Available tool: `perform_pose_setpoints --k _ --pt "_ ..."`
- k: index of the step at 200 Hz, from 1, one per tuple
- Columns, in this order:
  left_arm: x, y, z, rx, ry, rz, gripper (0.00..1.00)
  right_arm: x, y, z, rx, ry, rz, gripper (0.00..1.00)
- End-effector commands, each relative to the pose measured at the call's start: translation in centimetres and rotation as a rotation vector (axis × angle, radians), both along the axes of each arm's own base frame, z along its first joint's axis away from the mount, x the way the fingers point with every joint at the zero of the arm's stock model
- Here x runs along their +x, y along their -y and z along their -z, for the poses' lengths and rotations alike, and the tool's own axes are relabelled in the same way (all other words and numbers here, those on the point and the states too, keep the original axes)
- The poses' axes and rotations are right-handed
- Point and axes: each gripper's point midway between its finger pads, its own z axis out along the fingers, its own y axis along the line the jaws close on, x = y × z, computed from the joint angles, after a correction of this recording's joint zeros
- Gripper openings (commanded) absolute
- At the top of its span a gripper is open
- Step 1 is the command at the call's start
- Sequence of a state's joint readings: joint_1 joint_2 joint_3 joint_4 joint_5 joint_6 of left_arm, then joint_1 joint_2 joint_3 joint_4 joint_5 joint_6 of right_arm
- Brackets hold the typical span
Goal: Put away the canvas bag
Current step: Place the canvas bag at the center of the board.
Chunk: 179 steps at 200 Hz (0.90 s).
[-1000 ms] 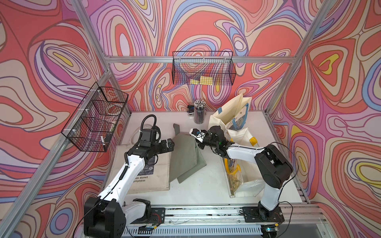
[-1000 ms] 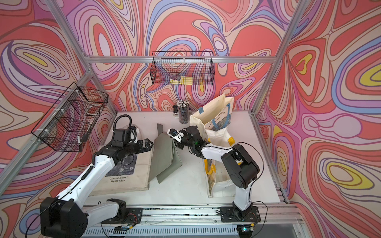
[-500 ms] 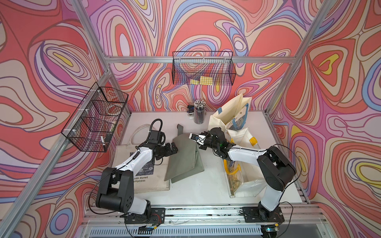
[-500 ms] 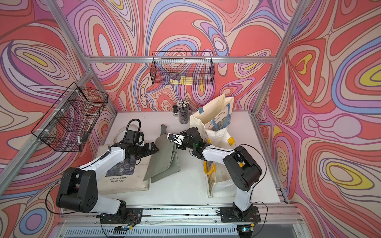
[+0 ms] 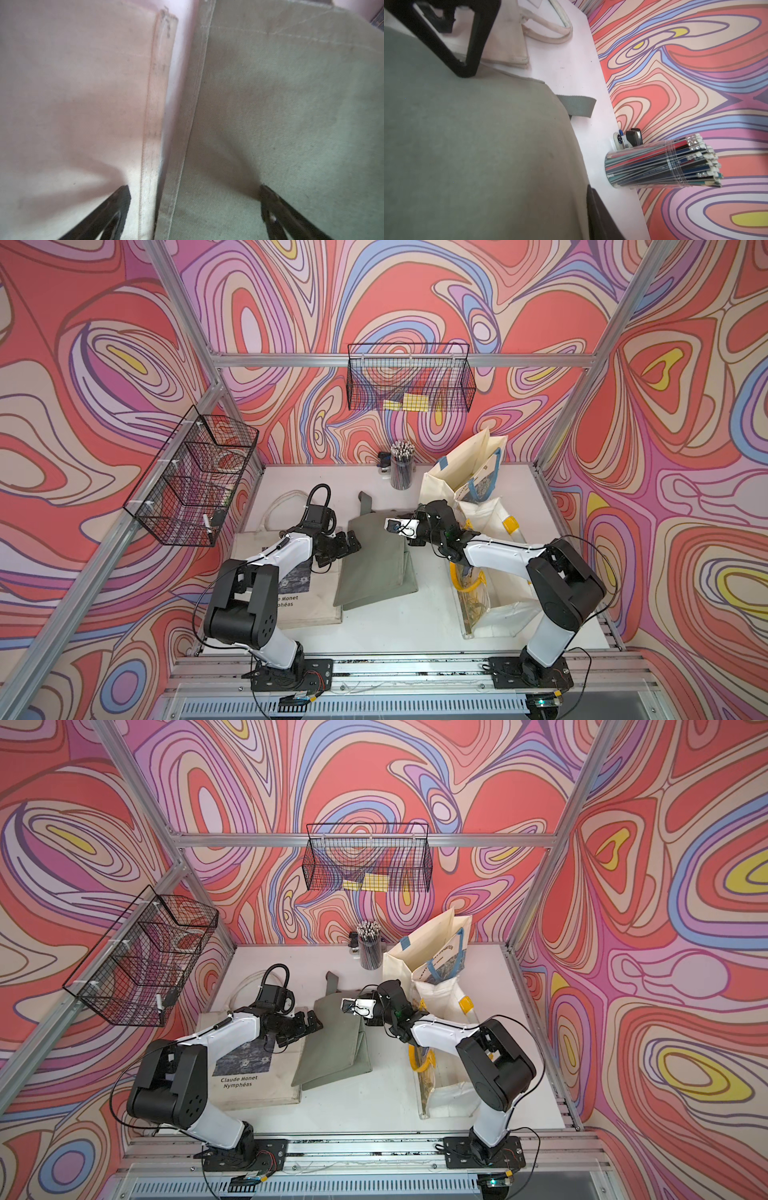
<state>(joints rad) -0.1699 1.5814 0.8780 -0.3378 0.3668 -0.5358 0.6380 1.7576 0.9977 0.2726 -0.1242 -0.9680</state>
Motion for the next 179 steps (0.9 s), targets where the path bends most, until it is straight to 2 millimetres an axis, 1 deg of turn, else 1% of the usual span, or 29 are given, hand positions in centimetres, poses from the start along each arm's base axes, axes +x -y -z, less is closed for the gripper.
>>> perform_pose_setpoints --k 1,12,13,15,24,39,51,56,67,92,134,146,161,169,179 --pt "0.6 0.6 0.1 -0.04 -0.004 -0.002 0.98 -0.5 1.8 3.0 -0.133 0.001 0.029 0.36" --pt "0.6 0.9 0.2 -0.057 -0.012 0.006 0.97 -0.2 2.5 3.3 -0.166 0.023 0.056 0.36" --pt "0.6 0.9 0.3 -0.058 -0.013 0.006 0.96 -0.1 2.5 4.0 -0.177 0.014 0.058 0.36" --pt "0.6 1.0 0.3 -0.059 -0.014 0.009 0.96 -0.1 2.6 4.6 -0.189 0.006 0.059 0.36" --pt "0.6 1.0 0.5 -0.06 -0.021 0.008 0.95 0.1 3.1 5.5 -0.215 0.006 0.083 0.37" --pt "0.5 1.2 0.8 -0.069 -0.031 0.018 0.91 0.5 3.5 6.4 -0.238 0.006 0.107 0.36" --pt "0.6 1.3 0.9 -0.071 -0.037 0.022 0.86 0.6 3.4 6.6 -0.23 -0.002 0.115 0.36" --pt "0.5 1.3 1.0 -0.073 -0.039 0.024 0.83 0.6 3.4 6.7 -0.23 -0.008 0.117 0.36" --pt "0.6 1.4 1.1 -0.075 -0.041 0.028 0.71 0.8 3.5 7.1 -0.233 -0.02 0.132 0.36" --pt "0.7 1.6 0.8 -0.083 -0.038 0.035 0.4 1.2 3.9 7.4 -0.24 -0.016 0.168 0.34" --pt "1.2 2.5 -0.2 -0.134 -0.026 0.055 0.0 1.2 4.3 7.5 -0.236 -0.013 0.187 0.31" --pt "1.2 2.7 -0.5 -0.147 -0.025 0.06 0.0 1.3 4.3 7.3 -0.229 -0.013 0.195 0.29" --pt "1.2 2.7 -1.1 -0.152 -0.018 0.057 0.0 1.5 4.4 6.8 -0.221 -0.007 0.212 0.25" --pt "1.2 2.7 -1.7 -0.154 -0.009 0.059 0.0 1.6 4.5 6.3 -0.213 -0.006 0.225 0.2" --pt "1.2 2.7 -2.8 -0.155 0.01 0.055 0.0 1.8 4.7 5.7 -0.206 -0.004 0.247 0.12"
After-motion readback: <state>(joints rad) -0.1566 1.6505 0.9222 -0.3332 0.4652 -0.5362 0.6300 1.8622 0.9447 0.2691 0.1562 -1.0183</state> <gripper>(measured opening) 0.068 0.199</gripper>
